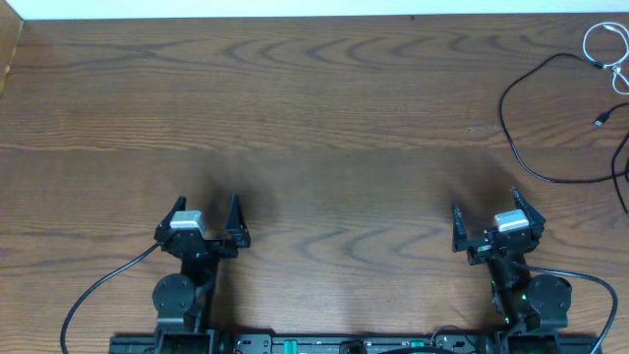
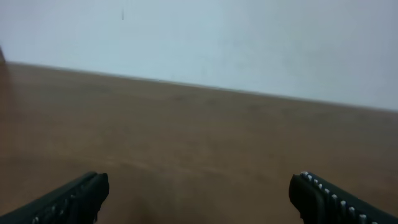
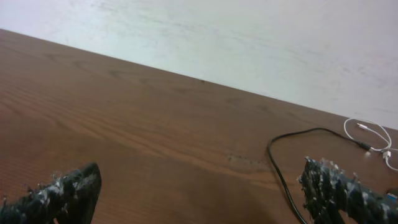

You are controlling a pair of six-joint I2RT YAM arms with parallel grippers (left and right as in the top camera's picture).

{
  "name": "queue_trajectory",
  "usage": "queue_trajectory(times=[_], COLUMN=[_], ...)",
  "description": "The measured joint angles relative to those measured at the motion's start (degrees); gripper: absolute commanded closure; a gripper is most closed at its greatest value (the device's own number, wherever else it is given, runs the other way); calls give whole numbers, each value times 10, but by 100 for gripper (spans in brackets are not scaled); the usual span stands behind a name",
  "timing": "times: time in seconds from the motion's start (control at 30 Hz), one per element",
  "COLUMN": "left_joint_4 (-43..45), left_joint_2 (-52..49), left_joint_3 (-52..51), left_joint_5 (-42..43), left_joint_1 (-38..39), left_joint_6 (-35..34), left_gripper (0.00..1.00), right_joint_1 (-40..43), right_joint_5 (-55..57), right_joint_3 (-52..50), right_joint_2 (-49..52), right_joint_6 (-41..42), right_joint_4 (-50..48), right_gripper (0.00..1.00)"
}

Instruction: Untangle cables

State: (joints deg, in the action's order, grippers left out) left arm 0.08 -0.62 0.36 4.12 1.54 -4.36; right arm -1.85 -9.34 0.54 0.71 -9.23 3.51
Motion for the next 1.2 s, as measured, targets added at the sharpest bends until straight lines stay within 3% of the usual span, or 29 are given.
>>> queue_trajectory(times=[1.2], left_joint_4=[-15], left_joint_2=[0], left_joint_3=[5], left_joint_5=[-11], left_joint_1=[0], left_joint_6=[14], left_gripper=[2], right_joint_1=[0], right_joint_5=[0], right_joint_3=[0], right_joint_2=[0], right_joint_6=[0], right_joint_4=[0], right_gripper=[1])
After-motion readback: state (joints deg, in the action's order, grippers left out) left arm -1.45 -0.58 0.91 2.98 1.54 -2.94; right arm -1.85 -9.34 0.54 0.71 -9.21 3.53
